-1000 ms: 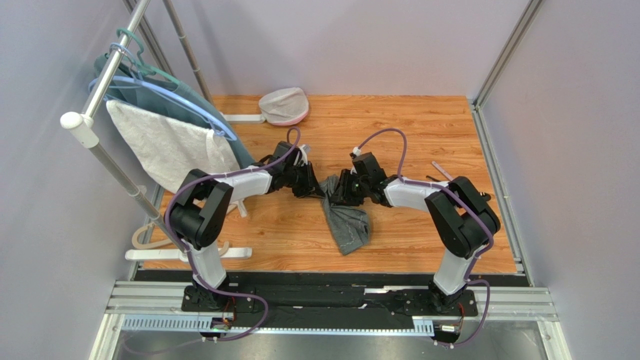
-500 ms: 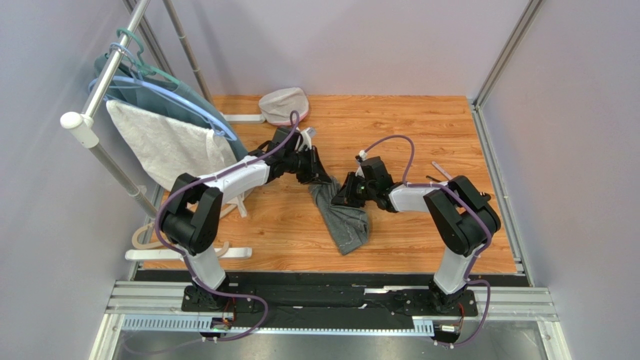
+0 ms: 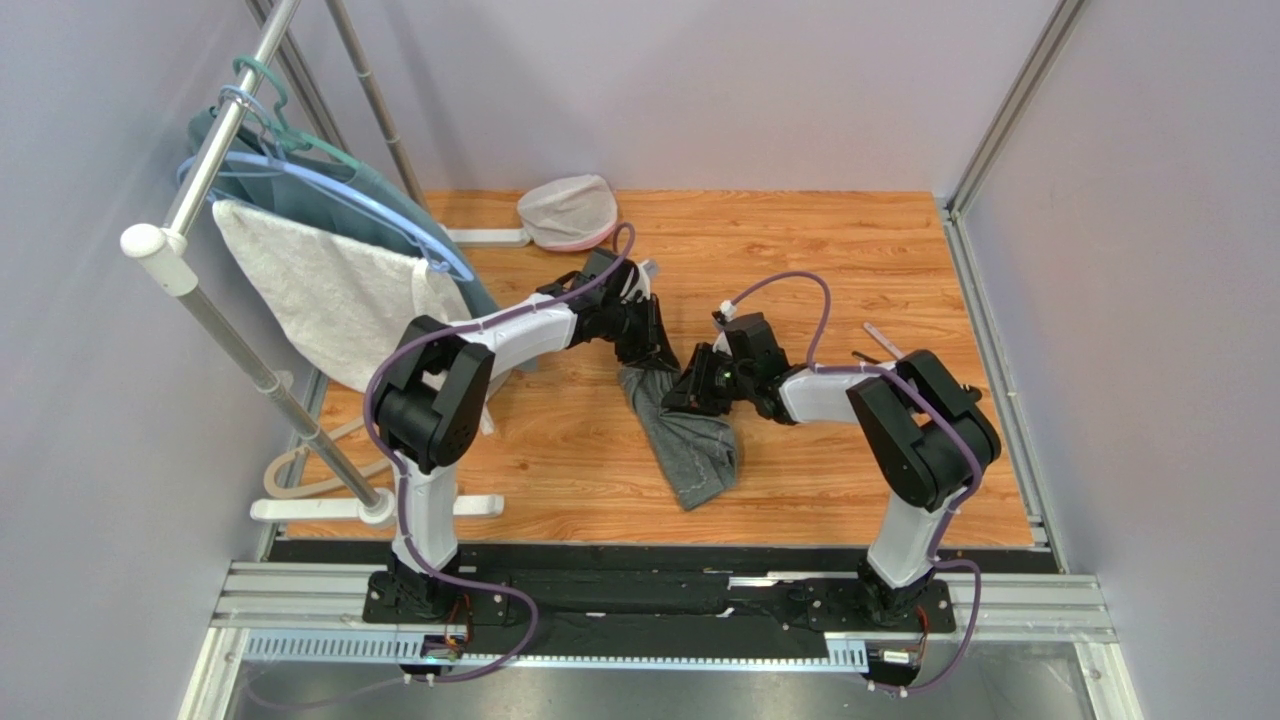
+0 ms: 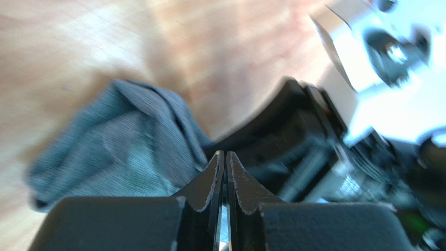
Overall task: Fold the napkin into a case and place the utensils inside
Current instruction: Fold the 2/3-rectangle-folded napkin at the center of the board.
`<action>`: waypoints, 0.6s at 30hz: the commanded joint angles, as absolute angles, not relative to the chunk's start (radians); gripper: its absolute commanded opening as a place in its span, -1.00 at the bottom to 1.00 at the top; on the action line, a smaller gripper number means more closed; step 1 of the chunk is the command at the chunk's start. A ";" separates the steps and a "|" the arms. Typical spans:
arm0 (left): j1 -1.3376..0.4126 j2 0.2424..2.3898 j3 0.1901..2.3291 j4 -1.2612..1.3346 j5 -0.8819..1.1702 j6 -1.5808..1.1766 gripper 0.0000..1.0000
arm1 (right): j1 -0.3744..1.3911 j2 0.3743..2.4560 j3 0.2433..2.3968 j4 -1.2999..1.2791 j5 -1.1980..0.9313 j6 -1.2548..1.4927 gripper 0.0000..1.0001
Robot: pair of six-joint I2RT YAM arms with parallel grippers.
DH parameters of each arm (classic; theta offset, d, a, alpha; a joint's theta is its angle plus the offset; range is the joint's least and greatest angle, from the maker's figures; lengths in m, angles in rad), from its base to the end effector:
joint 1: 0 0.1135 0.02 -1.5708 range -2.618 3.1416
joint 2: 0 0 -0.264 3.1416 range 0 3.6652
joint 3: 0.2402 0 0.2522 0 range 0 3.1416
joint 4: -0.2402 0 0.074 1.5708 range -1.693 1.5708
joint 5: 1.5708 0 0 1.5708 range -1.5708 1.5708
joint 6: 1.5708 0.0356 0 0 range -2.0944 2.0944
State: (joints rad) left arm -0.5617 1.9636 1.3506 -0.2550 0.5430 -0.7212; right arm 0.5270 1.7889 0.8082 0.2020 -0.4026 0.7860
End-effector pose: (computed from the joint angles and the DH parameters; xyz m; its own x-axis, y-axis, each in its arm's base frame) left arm 0.3486 -0.2411 0.1858 -0.9727 -0.0558 -0.2251 0.1284 0.6789 -0.7229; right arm 0.2862 0.1827 0.1261 -0.9269 0.2138 -0.3083 -0.0678 0.7128 0.6981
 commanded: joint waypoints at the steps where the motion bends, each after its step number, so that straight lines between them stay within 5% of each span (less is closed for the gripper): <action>1: -0.565 1.990 1.428 -0.406 0.395 -0.623 -0.76 | 0.535 1.770 0.813 0.164 -0.408 0.769 -0.50; 11: -0.554 1.979 1.394 -0.472 0.252 -0.531 -0.83 | 0.525 1.635 0.825 0.005 -0.466 0.739 -0.27; 18: -0.555 1.982 1.385 -0.466 0.262 -0.520 -0.88 | 0.347 1.526 0.822 -0.130 -0.552 0.710 0.04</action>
State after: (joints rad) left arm -0.5602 1.9903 1.3903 -0.4534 0.2813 -0.5541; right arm 0.4427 1.5818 0.8082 -0.0345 -0.4961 0.7525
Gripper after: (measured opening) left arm 0.068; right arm 0.496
